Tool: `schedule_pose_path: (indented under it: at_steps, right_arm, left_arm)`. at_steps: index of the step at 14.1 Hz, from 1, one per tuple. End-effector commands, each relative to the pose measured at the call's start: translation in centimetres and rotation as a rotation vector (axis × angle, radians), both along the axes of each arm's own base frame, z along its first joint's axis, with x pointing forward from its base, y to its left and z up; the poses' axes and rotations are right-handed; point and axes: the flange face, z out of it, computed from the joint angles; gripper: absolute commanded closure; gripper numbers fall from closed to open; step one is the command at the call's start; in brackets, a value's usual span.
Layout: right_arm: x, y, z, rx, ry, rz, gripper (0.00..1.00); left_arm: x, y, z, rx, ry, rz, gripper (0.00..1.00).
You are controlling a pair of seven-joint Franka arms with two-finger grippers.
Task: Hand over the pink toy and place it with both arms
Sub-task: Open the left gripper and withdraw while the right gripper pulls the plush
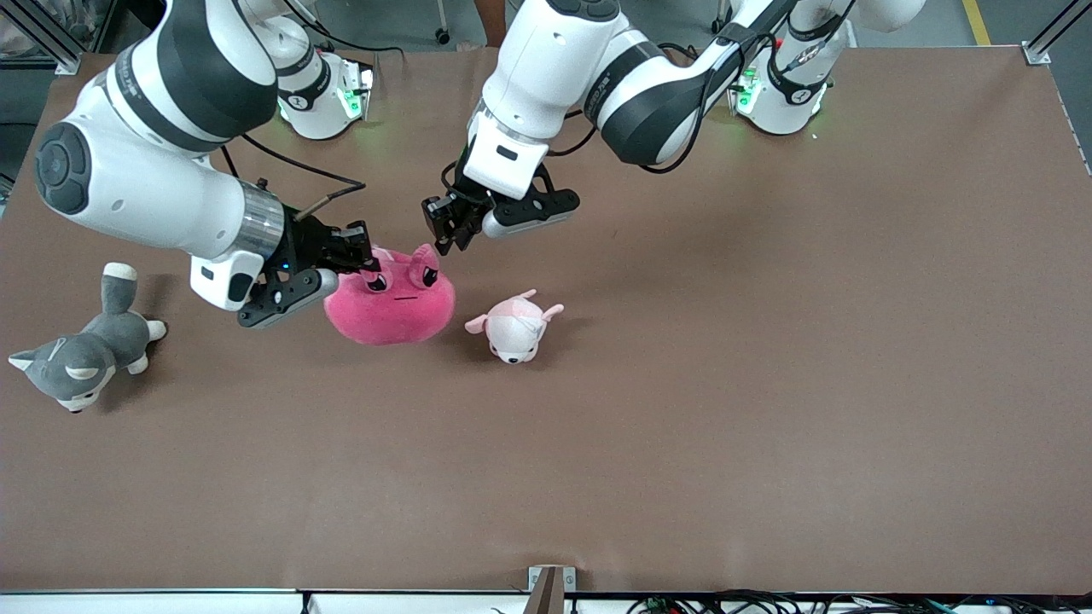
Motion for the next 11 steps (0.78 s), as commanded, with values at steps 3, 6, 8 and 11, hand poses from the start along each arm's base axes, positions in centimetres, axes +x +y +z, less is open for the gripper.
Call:
schedule_pose_path:
  at_steps: [3, 6, 8, 11]
  right_arm:
    - [1.7, -8.4, 0.8, -0.003, -0.014, -0.068, 1.00]
    - [3.3, -16.6, -0.6, -0.027, -0.015, -0.155, 1.00]
    - [4.2, -20.4, -2.6, -0.033, 0.010, -0.202, 1.00]
    - [4.9, -25.9, -6.4, -0.023, 0.022, -0.166, 1.00]
  left_arm:
    - [1.0, 1.1, 0.4, 0.042, -0.004, 0.023, 0.00]
    - [4.3, 5.7, 0.0, 0.173, 0.026, 0.057, 0.00]
    - [6.6, 10.7, -0.1, 0.297, 0.060, 0.018, 0.00]
    - [9.7, 18.3, 0.2, 0.426, 0.134, -0.058, 0.00]
